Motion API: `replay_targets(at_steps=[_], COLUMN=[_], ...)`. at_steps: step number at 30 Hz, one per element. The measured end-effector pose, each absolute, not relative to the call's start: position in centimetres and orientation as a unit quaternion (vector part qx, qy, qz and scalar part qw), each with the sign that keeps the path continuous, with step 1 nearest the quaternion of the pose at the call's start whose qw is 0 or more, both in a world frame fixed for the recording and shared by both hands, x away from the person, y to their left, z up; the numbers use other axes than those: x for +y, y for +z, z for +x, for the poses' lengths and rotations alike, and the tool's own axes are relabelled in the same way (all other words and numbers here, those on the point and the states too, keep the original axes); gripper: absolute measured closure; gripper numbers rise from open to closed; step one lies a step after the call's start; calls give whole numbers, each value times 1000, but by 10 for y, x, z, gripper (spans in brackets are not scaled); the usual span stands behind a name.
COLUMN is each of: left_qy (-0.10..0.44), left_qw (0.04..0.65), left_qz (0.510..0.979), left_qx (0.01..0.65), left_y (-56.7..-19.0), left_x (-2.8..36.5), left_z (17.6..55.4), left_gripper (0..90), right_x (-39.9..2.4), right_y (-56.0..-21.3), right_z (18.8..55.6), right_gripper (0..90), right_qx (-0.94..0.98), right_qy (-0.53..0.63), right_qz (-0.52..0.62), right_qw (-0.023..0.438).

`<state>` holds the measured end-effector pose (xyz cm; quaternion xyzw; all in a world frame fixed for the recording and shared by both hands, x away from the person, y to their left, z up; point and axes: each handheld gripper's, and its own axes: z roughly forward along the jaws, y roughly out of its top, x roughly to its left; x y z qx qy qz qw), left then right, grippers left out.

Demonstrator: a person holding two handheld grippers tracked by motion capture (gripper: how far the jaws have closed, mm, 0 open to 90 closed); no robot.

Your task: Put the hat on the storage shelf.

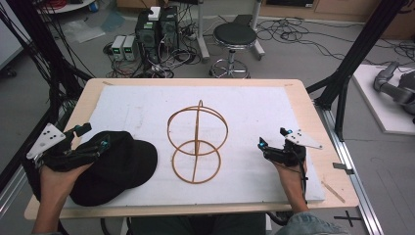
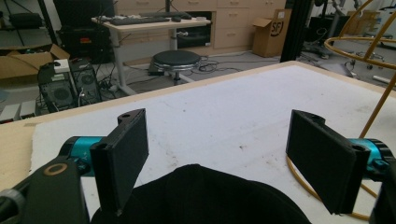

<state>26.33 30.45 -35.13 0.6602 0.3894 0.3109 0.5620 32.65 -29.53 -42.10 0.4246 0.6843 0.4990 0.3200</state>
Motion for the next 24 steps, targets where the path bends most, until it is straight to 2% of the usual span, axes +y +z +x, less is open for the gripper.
replay_targets(at_steps=[24], left_qy=[316], left_qw=[571], left_qz=[656], left_qx=[379], left_y=[-346], left_x=[309], left_z=[255], left_gripper=[217], right_x=[-294], right_y=[-421], right_z=[328], right_gripper=[115], right_qx=[687], right_qy=[499], right_qz=[423], right_qw=[317])
